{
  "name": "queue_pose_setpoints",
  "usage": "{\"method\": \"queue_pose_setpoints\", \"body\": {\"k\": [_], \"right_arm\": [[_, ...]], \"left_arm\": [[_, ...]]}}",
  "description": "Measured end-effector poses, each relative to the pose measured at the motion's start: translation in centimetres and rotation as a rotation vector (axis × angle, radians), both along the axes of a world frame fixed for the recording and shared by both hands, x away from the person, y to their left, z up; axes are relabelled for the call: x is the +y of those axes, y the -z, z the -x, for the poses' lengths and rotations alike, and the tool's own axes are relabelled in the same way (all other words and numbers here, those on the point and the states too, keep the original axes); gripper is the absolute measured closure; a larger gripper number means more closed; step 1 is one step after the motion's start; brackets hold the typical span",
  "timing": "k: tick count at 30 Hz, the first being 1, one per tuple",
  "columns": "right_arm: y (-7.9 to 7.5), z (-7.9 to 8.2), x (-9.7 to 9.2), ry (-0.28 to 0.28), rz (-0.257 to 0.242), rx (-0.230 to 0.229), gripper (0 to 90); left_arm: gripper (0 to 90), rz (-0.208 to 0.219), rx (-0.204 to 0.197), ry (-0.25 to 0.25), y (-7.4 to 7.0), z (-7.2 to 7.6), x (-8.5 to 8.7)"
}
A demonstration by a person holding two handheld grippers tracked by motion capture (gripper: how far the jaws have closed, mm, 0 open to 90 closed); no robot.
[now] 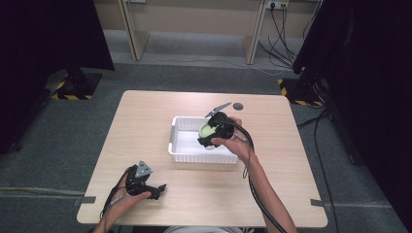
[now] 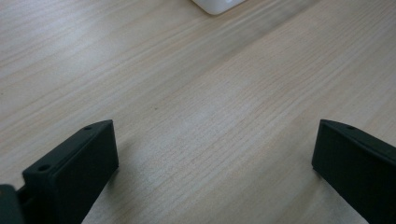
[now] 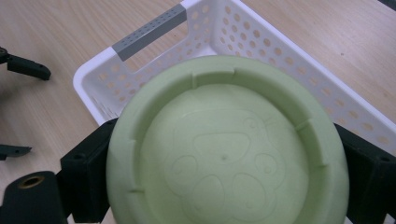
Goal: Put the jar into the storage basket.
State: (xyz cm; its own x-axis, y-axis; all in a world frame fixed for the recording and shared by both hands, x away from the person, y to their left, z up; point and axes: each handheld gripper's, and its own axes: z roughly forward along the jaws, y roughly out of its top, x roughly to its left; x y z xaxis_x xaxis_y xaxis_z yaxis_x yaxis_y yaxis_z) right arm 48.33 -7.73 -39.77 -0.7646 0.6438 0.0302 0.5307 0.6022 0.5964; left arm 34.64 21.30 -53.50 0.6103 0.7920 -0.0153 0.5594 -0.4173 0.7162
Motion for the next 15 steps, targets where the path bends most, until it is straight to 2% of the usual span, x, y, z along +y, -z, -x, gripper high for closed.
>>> {"method": "queue_pose_setpoints", "body": {"k": [15], "right_arm": [[1.8, -2.5, 0.9, 0.063, 0.03, 0.03, 11.2]], "left_arm": [[0.0, 0.0, 0.0, 0.001, 0.0, 0.0, 0.0]]}}
